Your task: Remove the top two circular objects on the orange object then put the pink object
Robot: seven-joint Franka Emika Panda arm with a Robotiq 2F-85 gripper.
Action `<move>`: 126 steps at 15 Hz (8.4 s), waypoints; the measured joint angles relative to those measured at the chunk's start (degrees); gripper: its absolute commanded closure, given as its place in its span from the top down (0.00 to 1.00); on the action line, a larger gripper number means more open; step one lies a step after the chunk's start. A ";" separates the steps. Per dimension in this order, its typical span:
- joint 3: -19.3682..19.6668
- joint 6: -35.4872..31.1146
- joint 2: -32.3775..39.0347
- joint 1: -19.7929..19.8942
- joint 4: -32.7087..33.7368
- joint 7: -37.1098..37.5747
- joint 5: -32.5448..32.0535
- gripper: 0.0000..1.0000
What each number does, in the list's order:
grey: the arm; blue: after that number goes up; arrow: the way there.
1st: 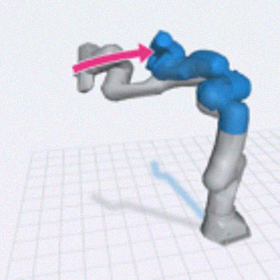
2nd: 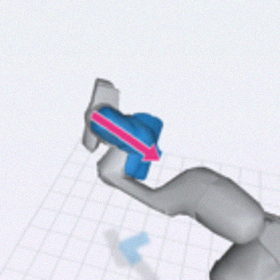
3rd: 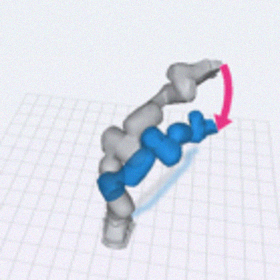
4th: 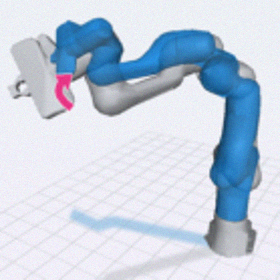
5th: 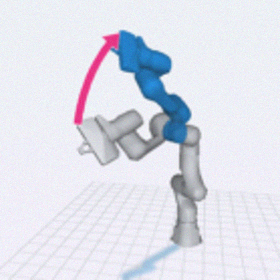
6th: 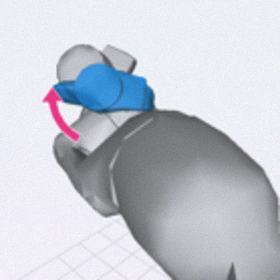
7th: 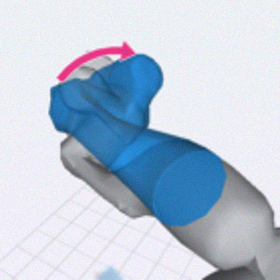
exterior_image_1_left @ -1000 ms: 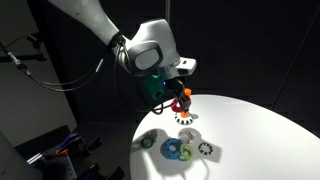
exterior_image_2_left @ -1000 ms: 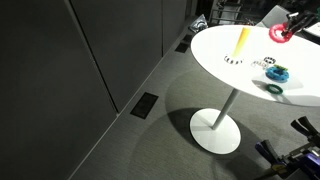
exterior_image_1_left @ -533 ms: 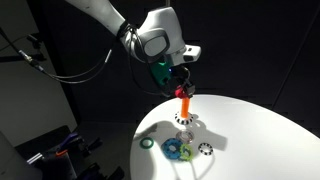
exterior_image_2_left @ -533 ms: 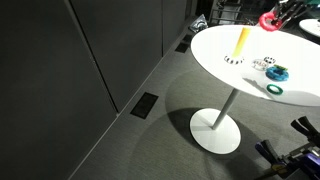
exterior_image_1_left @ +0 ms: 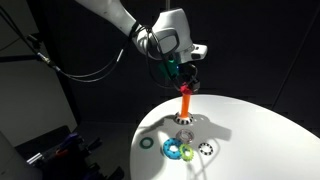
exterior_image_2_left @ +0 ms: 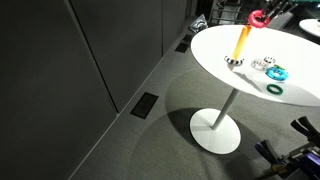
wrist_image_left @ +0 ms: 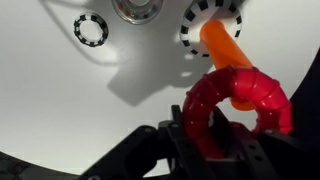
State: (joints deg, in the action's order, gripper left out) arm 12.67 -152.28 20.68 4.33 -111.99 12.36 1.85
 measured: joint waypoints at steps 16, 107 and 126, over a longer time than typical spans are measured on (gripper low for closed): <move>-5.87 9.30 5.87 4.80 9.49 -1.96 9.32 0.11; -4.73 41.36 17.83 5.07 33.85 2.50 6.52 1.00; -4.68 41.33 19.22 4.22 37.34 3.84 6.29 1.00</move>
State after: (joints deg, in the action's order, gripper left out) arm 7.99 -110.95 39.90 8.55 -74.65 16.20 8.14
